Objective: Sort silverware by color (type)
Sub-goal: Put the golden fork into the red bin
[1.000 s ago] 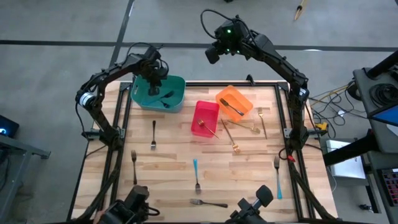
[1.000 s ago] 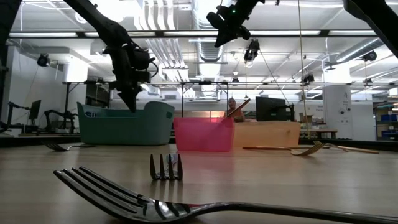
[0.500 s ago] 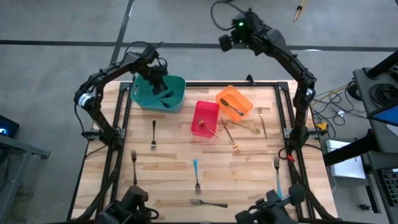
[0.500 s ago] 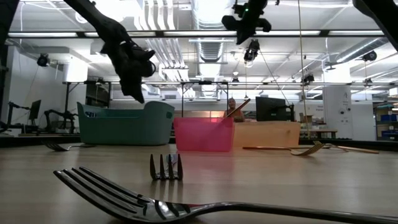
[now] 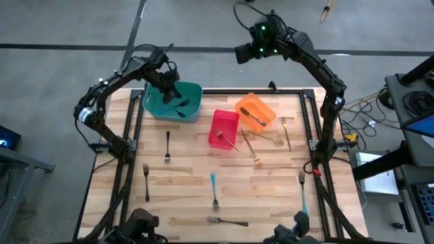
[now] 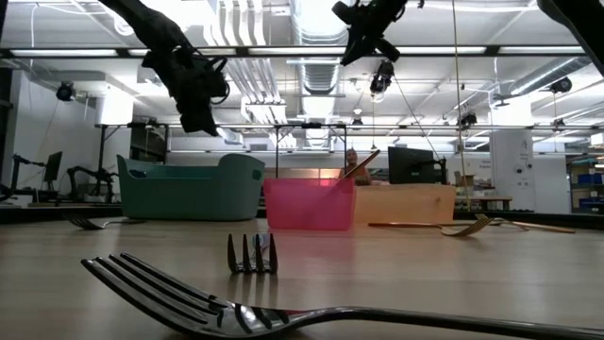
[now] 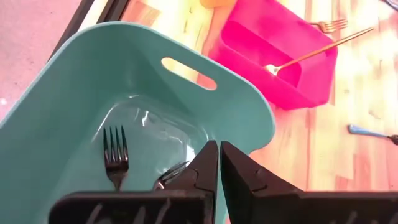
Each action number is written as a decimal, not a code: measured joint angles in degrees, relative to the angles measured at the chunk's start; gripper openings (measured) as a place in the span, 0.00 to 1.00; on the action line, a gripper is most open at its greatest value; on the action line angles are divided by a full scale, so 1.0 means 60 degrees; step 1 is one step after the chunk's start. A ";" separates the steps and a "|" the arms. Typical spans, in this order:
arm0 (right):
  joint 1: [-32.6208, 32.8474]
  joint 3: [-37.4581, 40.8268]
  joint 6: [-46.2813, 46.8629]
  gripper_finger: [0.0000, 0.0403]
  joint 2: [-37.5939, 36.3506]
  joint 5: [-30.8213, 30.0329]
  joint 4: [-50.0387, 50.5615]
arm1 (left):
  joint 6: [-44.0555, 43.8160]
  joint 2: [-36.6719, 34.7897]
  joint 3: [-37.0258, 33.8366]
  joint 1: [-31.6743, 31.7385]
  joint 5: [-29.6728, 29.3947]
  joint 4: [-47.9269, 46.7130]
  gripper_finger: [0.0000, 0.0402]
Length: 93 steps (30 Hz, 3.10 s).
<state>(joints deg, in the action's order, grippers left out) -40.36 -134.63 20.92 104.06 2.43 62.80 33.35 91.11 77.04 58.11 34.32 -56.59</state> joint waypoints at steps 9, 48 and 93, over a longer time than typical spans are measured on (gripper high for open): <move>0.0274 0.0102 0.1559 0.02 0.0002 0.1633 0.3954 | -0.0252 -0.0886 -0.0812 0.0015 0.1180 0.1232 0.00; 0.0851 1.1505 0.4284 0.07 -0.4144 0.2552 0.3035 | -0.2043 -0.1227 -0.0461 0.0022 0.0045 0.5194 0.00; -0.1486 1.5559 0.2785 0.25 -0.3761 0.0842 -0.1790 | -0.3379 -0.1263 -0.0453 0.0018 -0.1147 0.5295 0.00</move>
<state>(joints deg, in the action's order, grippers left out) -49.28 -41.27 37.63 81.49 7.49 52.07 13.07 83.53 74.32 58.22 27.44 -24.82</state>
